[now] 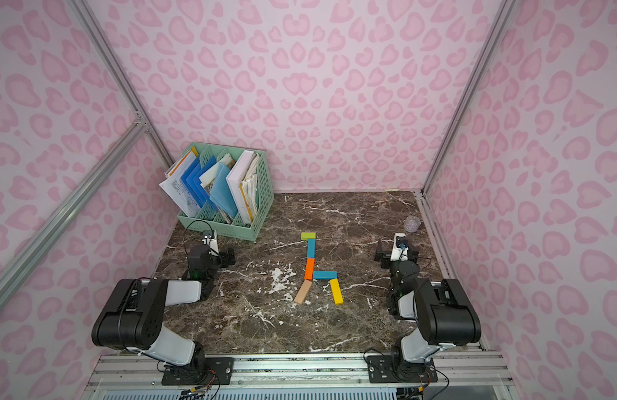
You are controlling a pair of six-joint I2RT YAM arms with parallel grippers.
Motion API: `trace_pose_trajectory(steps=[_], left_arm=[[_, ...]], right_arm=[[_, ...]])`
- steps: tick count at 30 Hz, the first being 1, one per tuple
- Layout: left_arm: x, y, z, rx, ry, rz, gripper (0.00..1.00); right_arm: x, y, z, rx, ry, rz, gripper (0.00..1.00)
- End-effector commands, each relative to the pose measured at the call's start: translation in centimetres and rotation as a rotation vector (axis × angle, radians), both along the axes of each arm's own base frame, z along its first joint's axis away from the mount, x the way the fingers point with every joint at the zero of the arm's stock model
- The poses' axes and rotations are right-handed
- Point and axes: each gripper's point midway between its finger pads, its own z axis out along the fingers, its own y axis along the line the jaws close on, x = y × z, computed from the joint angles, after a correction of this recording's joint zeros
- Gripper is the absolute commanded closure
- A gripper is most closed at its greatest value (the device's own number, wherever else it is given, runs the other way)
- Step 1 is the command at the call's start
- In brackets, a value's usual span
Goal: Assemble a giraffe with building blocks
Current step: Reset both arms
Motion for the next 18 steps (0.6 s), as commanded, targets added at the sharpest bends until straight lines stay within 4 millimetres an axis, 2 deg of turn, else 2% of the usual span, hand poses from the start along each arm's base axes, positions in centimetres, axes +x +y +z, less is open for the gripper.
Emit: trace_pose_trajectory(steps=[1,18], left_arm=[[0.24,0.04,0.71,0.001,-0.028,0.003,0.02],[0.28,0.04,0.76,0.001,-0.029,0.003,0.02]], right_arm=[[0.04,0.05,-0.31,-0.011,0.012,0.003,0.01],[0.1,0.02,-0.36,-0.006,0.017,0.006,0.01]])
